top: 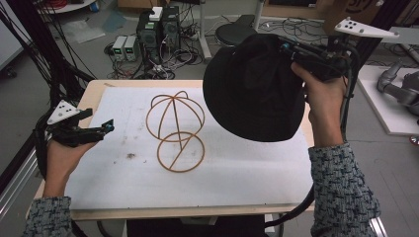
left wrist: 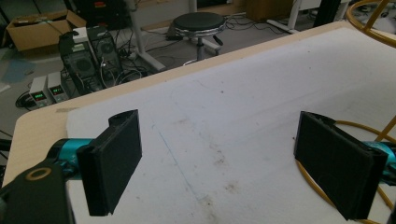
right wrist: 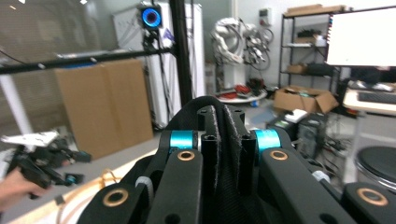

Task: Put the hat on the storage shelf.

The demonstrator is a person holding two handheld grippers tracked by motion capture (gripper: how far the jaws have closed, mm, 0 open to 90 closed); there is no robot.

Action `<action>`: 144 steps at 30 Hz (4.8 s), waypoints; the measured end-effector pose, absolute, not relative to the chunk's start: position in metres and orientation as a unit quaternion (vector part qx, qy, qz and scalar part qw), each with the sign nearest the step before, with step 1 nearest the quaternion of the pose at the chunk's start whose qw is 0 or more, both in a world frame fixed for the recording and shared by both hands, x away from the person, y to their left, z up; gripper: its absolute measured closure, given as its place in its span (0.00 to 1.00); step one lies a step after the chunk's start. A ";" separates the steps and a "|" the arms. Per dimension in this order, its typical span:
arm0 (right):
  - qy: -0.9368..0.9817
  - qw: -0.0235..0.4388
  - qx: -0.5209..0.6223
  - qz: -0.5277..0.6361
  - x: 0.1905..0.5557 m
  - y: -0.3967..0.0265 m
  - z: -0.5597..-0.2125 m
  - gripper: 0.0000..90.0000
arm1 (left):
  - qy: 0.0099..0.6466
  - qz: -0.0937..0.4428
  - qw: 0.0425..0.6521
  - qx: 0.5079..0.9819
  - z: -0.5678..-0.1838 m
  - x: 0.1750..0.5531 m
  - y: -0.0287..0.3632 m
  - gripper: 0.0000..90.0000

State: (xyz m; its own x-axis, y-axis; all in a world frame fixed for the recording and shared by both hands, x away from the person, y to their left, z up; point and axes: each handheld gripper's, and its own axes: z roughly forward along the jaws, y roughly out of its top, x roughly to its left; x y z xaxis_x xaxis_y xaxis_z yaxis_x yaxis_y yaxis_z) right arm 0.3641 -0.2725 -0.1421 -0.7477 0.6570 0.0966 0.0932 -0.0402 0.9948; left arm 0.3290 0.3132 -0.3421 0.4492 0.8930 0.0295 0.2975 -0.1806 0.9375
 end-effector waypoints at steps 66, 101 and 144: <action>0.740 -0.016 0.191 0.644 0.394 -0.084 -0.207 0.95 | 0.427 0.317 0.487 0.693 -0.337 0.324 0.328 0.17; 0.768 -0.010 0.214 0.604 0.401 -0.085 -0.237 0.95 | 0.424 0.314 0.484 0.698 -0.339 0.326 0.325 0.17; 0.785 0.009 0.217 0.580 0.399 -0.078 -0.241 0.79 | 0.423 0.315 0.487 0.696 -0.337 0.324 0.327 0.17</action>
